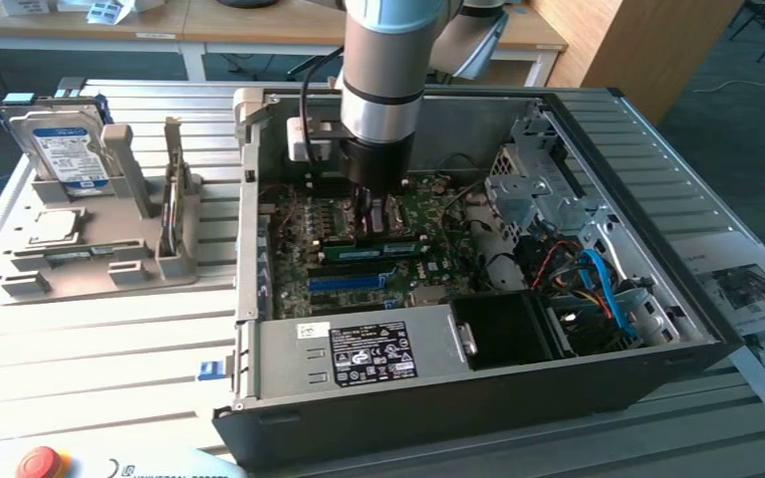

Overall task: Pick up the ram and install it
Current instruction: 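Press down the ram until it locks into place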

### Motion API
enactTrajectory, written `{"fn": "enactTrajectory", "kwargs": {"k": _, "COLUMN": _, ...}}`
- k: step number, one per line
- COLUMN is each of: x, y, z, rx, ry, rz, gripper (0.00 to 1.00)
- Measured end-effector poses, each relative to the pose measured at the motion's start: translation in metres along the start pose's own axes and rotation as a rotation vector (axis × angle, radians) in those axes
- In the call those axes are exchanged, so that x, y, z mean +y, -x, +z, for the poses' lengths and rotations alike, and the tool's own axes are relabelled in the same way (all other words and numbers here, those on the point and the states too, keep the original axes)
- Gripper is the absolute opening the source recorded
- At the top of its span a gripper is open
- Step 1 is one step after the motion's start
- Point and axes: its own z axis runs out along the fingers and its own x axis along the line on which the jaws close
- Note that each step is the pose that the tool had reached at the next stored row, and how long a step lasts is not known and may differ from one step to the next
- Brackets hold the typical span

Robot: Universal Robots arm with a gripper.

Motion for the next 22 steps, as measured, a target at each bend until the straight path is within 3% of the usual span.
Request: {"fn": "enactTrajectory", "kwargs": {"k": 22, "x": 0.0002, "y": -0.001, "z": -0.0241, "rx": 0.0010, "ry": 0.0000, "rz": 0.000, "gripper": 0.10}}
